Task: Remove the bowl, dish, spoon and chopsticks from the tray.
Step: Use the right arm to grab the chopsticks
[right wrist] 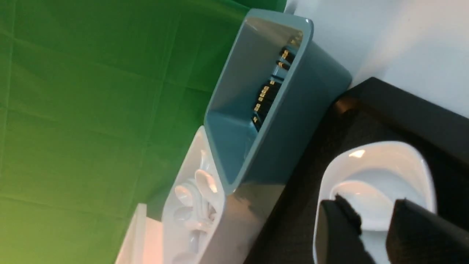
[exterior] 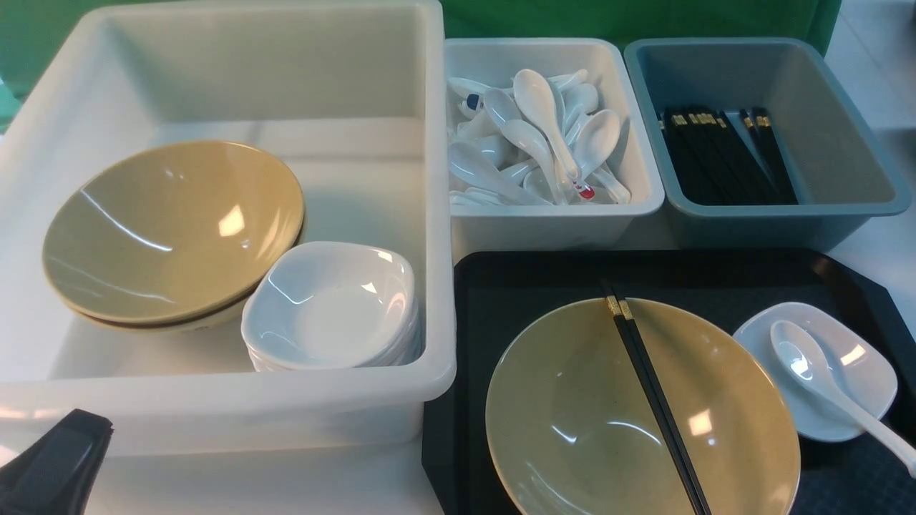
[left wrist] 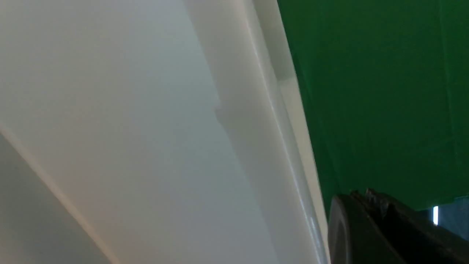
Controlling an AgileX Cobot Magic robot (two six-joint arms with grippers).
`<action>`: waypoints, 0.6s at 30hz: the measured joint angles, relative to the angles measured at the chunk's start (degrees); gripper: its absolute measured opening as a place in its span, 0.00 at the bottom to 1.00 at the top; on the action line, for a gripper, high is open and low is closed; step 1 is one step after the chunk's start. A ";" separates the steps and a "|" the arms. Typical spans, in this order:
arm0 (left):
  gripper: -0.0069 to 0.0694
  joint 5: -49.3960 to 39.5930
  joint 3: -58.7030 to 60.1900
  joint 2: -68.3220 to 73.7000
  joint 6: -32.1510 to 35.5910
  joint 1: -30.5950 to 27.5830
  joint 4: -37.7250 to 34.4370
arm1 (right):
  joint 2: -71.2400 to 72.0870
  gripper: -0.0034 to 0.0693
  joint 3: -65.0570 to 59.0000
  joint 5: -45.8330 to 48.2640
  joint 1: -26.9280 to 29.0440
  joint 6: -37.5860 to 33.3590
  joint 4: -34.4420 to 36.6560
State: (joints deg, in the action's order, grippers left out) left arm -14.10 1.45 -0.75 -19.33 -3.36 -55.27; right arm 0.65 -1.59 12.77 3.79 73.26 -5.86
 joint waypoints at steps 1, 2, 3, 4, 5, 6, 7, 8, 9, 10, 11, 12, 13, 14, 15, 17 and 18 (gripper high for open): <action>0.07 0.19 0.00 0.00 0.00 0.00 -0.59 | 0.00 0.37 0.00 0.54 0.00 -1.83 0.02; 0.07 0.19 0.00 0.00 0.00 0.00 -0.89 | 0.00 0.37 0.00 1.13 0.00 -3.40 0.02; 0.07 0.19 0.00 0.00 0.00 0.00 -1.26 | 0.00 0.37 0.00 1.70 0.00 -4.98 0.02; 0.07 0.19 0.00 0.00 0.00 0.00 -1.39 | 0.00 0.37 0.00 1.89 0.00 -5.49 0.02; 0.07 0.05 0.00 0.00 0.41 0.00 -1.85 | 0.00 0.37 0.00 2.69 0.00 -6.94 0.15; 0.07 -0.11 -0.06 0.00 0.84 0.00 -1.97 | 0.00 0.37 0.00 2.76 0.00 -7.08 0.23; 0.07 -2.07 -1.77 0.00 5.26 0.00 -1.42 | 0.00 0.37 0.00 2.76 -0.39 -8.45 0.65; 0.07 -3.21 -3.57 0.00 8.79 0.00 -0.91 | 0.00 0.37 0.00 2.43 -0.71 -10.03 0.86; 0.07 -4.32 -5.89 0.00 13.07 0.00 -0.01 | 0.00 0.37 0.19 1.83 -1.44 -13.14 1.01; 0.07 -4.82 -7.24 0.00 15.42 0.00 0.80 | 0.00 0.37 0.46 1.76 -1.80 -14.64 1.07; 0.07 -7.32 -13.97 0.35 26.19 0.00 4.14 | -0.12 0.37 2.98 2.84 -4.22 -21.11 1.14; 0.07 -8.06 -15.55 0.52 28.23 0.00 4.59 | -0.22 0.36 4.52 3.26 -4.50 -23.66 1.19; 0.07 -10.69 -20.33 2.91 32.95 0.00 8.27 | -1.87 0.33 8.94 5.21 -6.49 -29.53 1.18; 0.07 -14.62 -25.84 6.61 35.70 0.00 12.03 | -4.63 0.29 13.25 7.39 -8.24 -33.71 1.18; 0.07 -15.26 -25.84 7.34 35.70 0.00 12.70 | -5.19 0.28 13.25 7.81 -8.53 -34.56 1.18; 0.07 -23.77 -35.25 18.64 36.94 0.00 21.54 | -15.22 0.16 24.17 14.67 -12.28 -46.41 1.18; 0.07 -25.23 -36.64 19.56 36.94 0.00 22.20 | -15.22 0.15 25.00 15.28 -12.56 -46.41 1.18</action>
State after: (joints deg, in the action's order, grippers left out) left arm -39.33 -35.19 18.81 17.61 -3.36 -33.07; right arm -14.57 23.41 28.05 -8.78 26.86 -4.67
